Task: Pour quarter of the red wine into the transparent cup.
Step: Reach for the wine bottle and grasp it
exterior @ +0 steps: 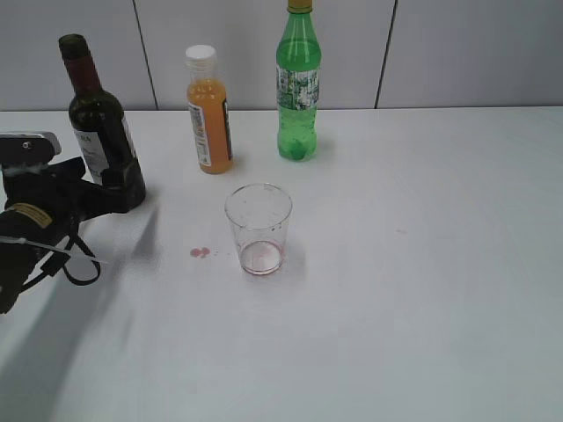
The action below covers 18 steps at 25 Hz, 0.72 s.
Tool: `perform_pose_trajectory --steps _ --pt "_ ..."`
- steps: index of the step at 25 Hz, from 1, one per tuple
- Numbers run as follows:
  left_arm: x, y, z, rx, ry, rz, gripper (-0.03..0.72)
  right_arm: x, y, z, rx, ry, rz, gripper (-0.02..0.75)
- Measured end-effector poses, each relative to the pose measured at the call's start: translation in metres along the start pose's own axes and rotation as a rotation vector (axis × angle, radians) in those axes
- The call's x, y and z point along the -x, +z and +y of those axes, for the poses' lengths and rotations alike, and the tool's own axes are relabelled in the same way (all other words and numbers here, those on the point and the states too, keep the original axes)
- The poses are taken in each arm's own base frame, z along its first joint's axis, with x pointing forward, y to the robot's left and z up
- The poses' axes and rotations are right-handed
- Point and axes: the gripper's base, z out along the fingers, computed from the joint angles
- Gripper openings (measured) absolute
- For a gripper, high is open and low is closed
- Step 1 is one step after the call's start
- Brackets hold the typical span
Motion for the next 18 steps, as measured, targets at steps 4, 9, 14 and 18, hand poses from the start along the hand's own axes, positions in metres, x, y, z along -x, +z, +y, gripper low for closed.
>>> perform_pose_trajectory --steps 4,9,14,18 --pt "0.0 0.01 -0.002 -0.004 -0.001 -0.018 0.694 0.0 0.0 0.0 0.0 0.0 0.0 0.585" --pt "0.003 0.025 -0.002 -0.002 -0.007 -0.051 0.694 0.0 0.0 0.0 0.0 0.0 0.0 0.585" --pt "0.003 0.041 -0.004 -0.005 -0.011 -0.079 0.694 0.0 0.0 0.0 0.0 0.0 0.0 0.585" --pt "0.002 0.05 -0.006 -0.006 -0.014 -0.089 0.694 0.0 0.0 0.0 0.0 0.0 0.0 0.585"
